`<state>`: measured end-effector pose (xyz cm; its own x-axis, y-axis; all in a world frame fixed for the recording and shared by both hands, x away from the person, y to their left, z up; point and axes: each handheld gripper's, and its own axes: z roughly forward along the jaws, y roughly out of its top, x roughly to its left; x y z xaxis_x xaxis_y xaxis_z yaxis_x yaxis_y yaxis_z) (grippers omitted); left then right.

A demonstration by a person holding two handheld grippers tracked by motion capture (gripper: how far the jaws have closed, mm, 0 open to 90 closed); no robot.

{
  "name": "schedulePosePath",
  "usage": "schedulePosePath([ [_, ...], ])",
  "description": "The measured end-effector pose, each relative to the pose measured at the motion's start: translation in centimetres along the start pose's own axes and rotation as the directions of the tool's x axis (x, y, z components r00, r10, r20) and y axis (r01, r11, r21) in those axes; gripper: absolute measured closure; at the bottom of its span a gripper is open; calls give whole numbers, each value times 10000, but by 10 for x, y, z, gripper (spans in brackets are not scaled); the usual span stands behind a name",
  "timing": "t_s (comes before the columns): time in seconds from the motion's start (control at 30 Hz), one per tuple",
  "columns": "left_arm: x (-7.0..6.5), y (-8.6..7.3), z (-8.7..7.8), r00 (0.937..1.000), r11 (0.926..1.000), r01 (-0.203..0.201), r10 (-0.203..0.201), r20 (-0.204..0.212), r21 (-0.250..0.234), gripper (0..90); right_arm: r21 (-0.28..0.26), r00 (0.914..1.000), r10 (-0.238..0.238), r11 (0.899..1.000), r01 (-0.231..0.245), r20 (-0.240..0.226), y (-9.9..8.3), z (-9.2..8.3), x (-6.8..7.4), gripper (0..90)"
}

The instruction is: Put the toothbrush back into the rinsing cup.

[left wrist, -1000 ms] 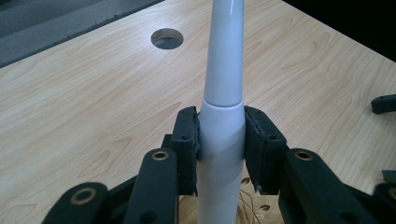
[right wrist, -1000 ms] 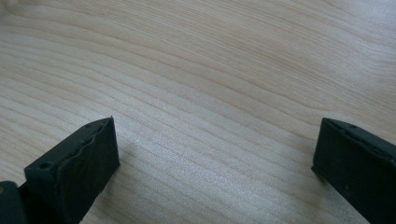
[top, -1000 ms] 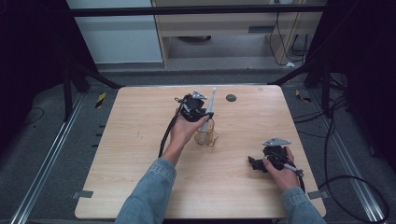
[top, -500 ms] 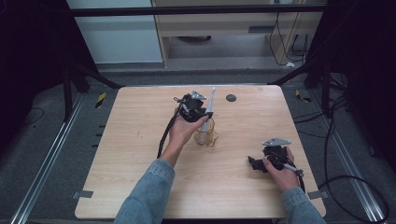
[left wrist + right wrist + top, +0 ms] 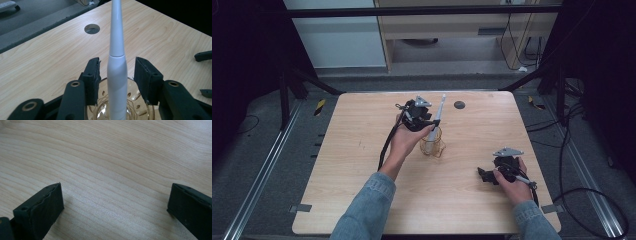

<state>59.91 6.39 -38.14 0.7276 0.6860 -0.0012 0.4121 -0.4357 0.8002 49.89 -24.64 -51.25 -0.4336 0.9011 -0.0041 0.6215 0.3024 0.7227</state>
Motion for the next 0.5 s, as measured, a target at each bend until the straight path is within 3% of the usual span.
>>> schedulePosePath([
  [0.23, -8, 3, -12, 9998, 9999, -130, 131, 146, -47, 455, -4, 10000, 2, 10000, -2, 0, 0, 0, 0, 4],
  [0.5, -18, 4, -13, 9994, 9997, -234, 233, 260, 31, 286, -1, 10000, 7, 10000, -7, -4, 0, 0, 0, 4],
])
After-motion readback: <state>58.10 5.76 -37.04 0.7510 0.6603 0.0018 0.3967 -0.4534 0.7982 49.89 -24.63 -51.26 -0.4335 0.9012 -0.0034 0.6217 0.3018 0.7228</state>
